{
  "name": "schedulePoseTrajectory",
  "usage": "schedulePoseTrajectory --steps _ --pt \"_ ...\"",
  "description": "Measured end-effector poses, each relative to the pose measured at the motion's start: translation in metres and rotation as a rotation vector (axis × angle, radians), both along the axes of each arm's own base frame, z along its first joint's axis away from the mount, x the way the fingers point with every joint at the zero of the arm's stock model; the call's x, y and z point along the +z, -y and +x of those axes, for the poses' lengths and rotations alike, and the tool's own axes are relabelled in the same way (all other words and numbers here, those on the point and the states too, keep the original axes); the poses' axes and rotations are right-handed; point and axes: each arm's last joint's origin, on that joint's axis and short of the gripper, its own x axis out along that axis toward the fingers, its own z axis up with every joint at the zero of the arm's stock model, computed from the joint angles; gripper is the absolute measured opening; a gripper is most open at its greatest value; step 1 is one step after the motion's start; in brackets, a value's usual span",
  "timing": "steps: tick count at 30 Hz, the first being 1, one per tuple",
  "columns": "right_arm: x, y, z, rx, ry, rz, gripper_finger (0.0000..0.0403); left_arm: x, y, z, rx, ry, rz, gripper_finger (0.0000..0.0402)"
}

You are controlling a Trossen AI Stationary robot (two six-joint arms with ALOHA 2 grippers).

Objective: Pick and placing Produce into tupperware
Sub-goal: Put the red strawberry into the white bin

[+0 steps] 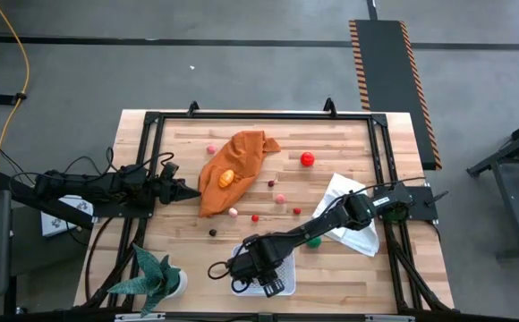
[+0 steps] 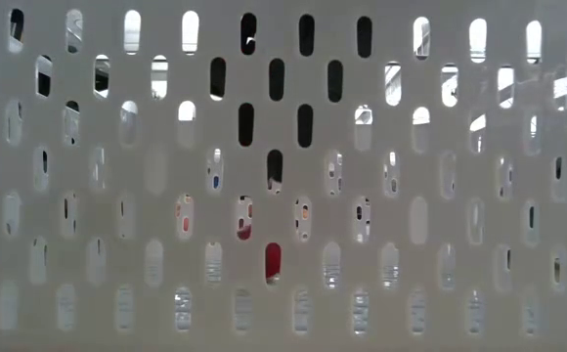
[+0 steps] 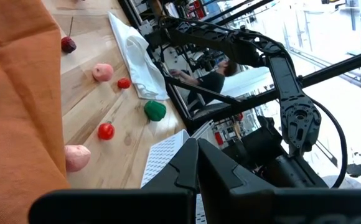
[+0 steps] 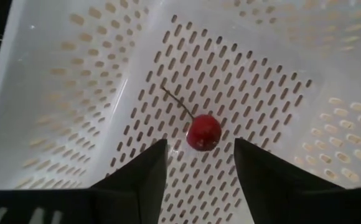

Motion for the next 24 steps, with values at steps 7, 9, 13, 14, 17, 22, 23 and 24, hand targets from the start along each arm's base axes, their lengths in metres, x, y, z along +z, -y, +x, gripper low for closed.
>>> schedulePoseTrajectory --steps 7,9,13,14,17,22,23,24 --pt "0.000 0.000 0.000 0.021 0.004 -0.003 0.0169 0.000 0.000 0.000 0.000 0.000 0.000 0.0001" --pt "0.000 0.001 -0.001 0.025 -0.007 -0.009 0.0166 0.000 0.000 0.000 0.000 0.000 0.000 0.0001" --pt "0.000 0.002 -0.004 0.031 -0.033 -0.019 0.0160 0.000 0.000 0.000 0.000 0.000 0.000 0.0001" --pt "0.001 0.002 -0.005 0.035 -0.043 -0.018 0.0159 0.000 0.000 0.000 0.000 0.000 0.000 0.0001" --pt "0.004 0.003 -0.008 0.045 -0.064 -0.023 0.0158 0.000 0.000 0.000 0.000 0.000 0.000 0.0001" --pt "0.022 0.005 -0.012 0.054 -0.037 -0.014 0.0158 0.000 0.000 0.000 0.000 0.000 0.000 0.0001" --pt "0.028 0.006 -0.013 0.053 -0.024 -0.008 0.0158 0.000 0.000 0.000 0.000 0.000 0.000 0.0001" --pt "0.034 0.007 -0.014 0.053 -0.009 -0.002 0.0158 0.000 0.000 0.000 0.000 0.000 0.000 0.0001"
